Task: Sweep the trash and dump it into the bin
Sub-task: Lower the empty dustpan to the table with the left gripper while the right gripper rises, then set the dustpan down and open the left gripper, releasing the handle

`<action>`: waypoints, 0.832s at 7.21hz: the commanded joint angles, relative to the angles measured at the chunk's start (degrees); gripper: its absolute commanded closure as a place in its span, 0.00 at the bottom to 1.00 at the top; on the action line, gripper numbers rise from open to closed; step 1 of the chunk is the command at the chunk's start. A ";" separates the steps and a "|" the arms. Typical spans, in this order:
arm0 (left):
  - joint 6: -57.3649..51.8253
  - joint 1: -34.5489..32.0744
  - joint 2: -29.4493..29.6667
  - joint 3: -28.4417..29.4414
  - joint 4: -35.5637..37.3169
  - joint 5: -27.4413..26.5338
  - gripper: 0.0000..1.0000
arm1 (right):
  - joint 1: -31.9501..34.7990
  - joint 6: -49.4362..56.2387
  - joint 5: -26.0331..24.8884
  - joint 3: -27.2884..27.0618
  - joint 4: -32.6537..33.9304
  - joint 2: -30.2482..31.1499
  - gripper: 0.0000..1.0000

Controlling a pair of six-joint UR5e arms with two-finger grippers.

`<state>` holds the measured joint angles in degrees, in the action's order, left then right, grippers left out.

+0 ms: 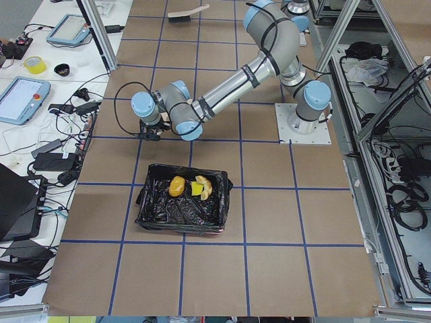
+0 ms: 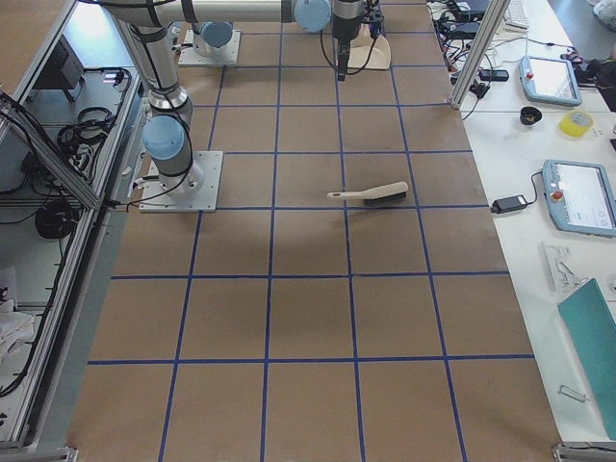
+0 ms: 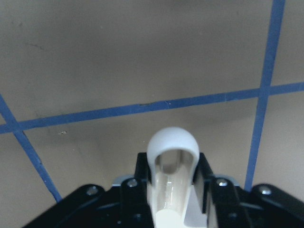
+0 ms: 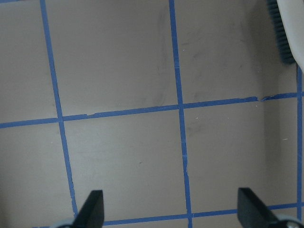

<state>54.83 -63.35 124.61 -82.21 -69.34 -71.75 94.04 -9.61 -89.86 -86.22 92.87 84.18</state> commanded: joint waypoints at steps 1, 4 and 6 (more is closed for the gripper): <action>0.45 0.06 -0.95 -3.31 3.60 -0.14 1.00 | 0.01 0.82 -3.02 0.17 0.64 -0.15 0.00; 0.71 0.07 -3.14 -3.40 3.51 -0.41 1.00 | -2.36 1.70 -1.90 0.35 0.64 -0.24 0.00; 0.89 -0.02 -3.41 -3.57 3.69 -0.15 1.00 | -3.24 3.02 -0.85 0.35 0.56 -0.33 0.00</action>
<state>55.58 -63.30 121.49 -85.63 -65.74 -72.00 91.50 -7.25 -91.16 -85.88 93.52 83.88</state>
